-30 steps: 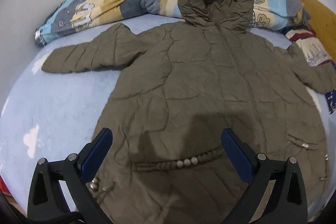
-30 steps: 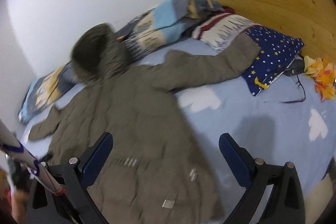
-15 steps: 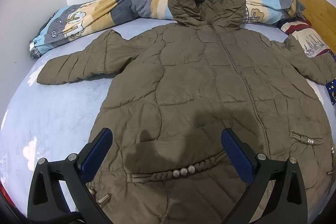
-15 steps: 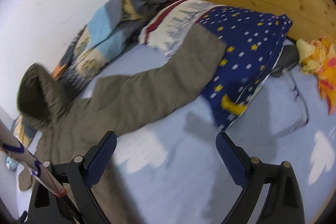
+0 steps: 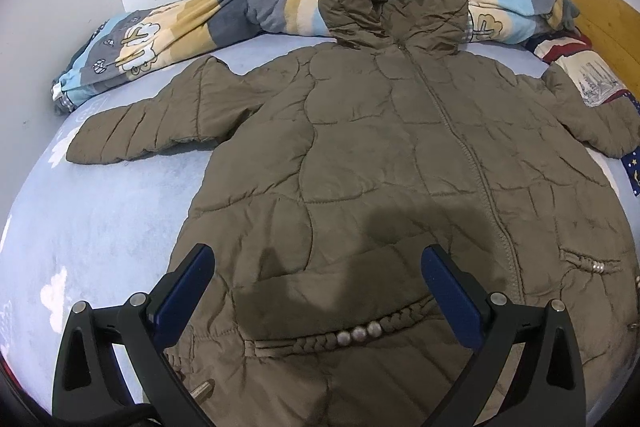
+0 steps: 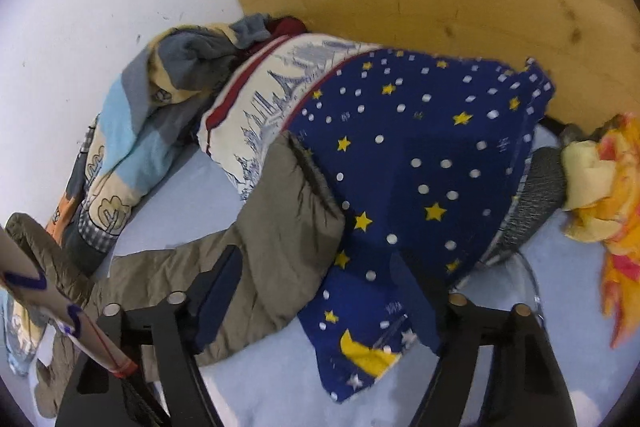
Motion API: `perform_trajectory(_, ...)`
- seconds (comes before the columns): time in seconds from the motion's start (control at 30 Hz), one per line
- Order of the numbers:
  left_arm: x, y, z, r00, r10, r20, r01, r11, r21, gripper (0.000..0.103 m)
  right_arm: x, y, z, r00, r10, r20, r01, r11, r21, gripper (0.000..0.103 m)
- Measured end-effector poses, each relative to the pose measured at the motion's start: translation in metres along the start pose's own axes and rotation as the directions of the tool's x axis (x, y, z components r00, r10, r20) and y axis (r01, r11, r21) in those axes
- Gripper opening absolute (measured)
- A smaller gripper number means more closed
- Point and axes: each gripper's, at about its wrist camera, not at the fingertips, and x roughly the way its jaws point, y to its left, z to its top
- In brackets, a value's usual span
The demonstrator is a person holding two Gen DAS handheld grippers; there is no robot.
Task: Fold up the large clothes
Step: 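Grasp the coat sleeve nearest the right tool with the right tool, then fold the gripped sleeve across the coat body with the right tool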
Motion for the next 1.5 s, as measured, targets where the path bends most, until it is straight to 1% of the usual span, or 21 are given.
perform_trajectory(0.07,0.001,-0.001,-0.001,1.000,0.003,0.003,-0.003,1.000,0.004,0.103,0.017,-0.004,0.002,1.000,0.008,-0.023,-0.008,1.000,0.018,0.076)
perform_trajectory(0.1,0.001,-0.002,-0.001,1.000,0.002,0.002,-0.002,1.000,0.008,0.103,0.026,-0.006,0.002,0.999,0.010,-0.035,-0.009,1.000,0.028,0.071)
perform_trajectory(0.2,0.002,-0.004,-0.001,1.000,0.009,0.005,-0.009,1.000,0.018,0.103,0.049,-0.010,0.004,0.998,0.011,-0.057,-0.008,0.999,0.044,0.061)
perform_trajectory(0.23,0.003,-0.004,-0.002,1.000,0.008,0.003,-0.008,1.000,0.020,0.103,0.054,-0.009,0.004,0.999,0.011,-0.053,-0.009,0.999,0.038,0.060)
perform_trajectory(0.27,0.003,-0.005,-0.002,1.000,0.008,0.001,-0.008,1.000,0.024,0.103,0.057,-0.008,0.005,0.999,0.012,-0.043,-0.010,0.999,0.031,0.056)
perform_trajectory(0.3,0.004,-0.006,-0.002,1.000,0.009,0.001,-0.009,1.000,0.026,0.103,0.058,-0.007,0.005,0.999,0.027,-0.032,-0.026,0.999,0.030,0.039)
perform_trajectory(0.33,0.004,-0.007,-0.002,1.000,0.012,0.000,-0.012,0.999,0.030,0.103,0.059,-0.006,0.005,0.998,0.046,-0.034,-0.045,0.998,0.032,0.025)
perform_trajectory(0.37,0.003,-0.007,-0.002,1.000,0.012,-0.001,-0.012,0.999,0.031,0.103,0.057,-0.006,0.005,0.998,0.046,-0.035,-0.045,0.999,0.031,0.021)
perform_trajectory(0.4,0.003,-0.007,-0.002,1.000,0.009,0.001,-0.009,1.000,0.030,0.103,0.051,-0.003,0.006,0.999,0.048,-0.016,-0.048,0.999,0.026,0.018)
perform_trajectory(0.57,-0.006,-0.004,-0.001,1.000,0.001,0.016,-0.001,1.000,0.016,0.103,0.005,0.007,0.010,0.992,0.092,0.088,-0.096,0.995,0.039,0.017)
perform_trajectory(0.67,-0.014,-0.002,0.001,0.999,-0.009,0.031,0.009,1.000,-0.004,0.103,-0.029,0.021,0.019,0.985,0.123,0.121,-0.127,0.992,0.025,0.017)
perform_trajectory(0.77,-0.023,0.002,0.003,0.999,-0.018,0.048,0.019,1.000,-0.021,0.103,-0.063,0.046,0.027,0.976,0.156,0.149,-0.154,0.988,-0.024,0.017)
perform_trajectory(0.9,-0.032,0.005,0.006,0.997,-0.035,0.064,0.037,0.999,-0.039,0.103,-0.118,0.098,0.030,0.959,0.225,0.170,-0.209,0.972,-0.106,0.017)
perform_trajectory(1.03,-0.041,0.012,0.006,0.996,-0.044,0.079,0.049,0.997,-0.059,0.103,-0.159,0.160,0.020,0.946,0.280,0.160,-0.248,0.949,-0.195,0.017)
perform_trajectory(1.07,-0.043,0.014,0.006,0.996,-0.043,0.082,0.049,0.997,-0.063,0.103,-0.165,0.170,0.017,0.944,0.291,0.156,-0.257,0.944,-0.207,0.017)
perform_trajectory(1.1,-0.045,0.017,0.006,0.995,-0.043,0.085,0.049,0.996,-0.068,0.103,-0.175,0.189,0.012,0.941,0.304,0.150,-0.266,0.936,-0.231,0.017)
perform_trajectory(1.17,-0.048,0.023,0.006,0.995,-0.046,0.089,0.053,0.995,-0.082,0.103,-0.187,0.213,0.003,0.934,0.330,0.137,-0.288,0.922,-0.260,0.016)
perform_trajectory(1.2,-0.050,0.026,0.005,0.995,-0.048,0.092,0.056,0.994,-0.090,0.103,-0.194,0.233,-0.005,0.930,0.345,0.126,-0.300,0.911,-0.282,0.016)
perform_trajectory(1.27,-0.052,0.031,0.004,0.995,-0.046,0.092,0.055,0.993,-0.100,0.103,-0.201,0.258,-0.016,0.926,0.361,0.109,-0.313,0.897,-0.313,0.017)
perform_trajectory(1.37,-0.052,0.039,0.002,0.995,-0.054,0.084,0.064,0.991,-0.114,0.103,-0.212,0.309,-0.043,0.922,0.380,0.081,-0.322,0.865,-0.384,0.016)
perform_trajectory(1.5,-0.053,0.049,0.001,0.995,-0.063,0.078,0.074,0.987,-0.144,0.103,-0.206,0.358,-0.080,0.915,0.402,0.021,-0.353,0.827,-0.437,0.016)
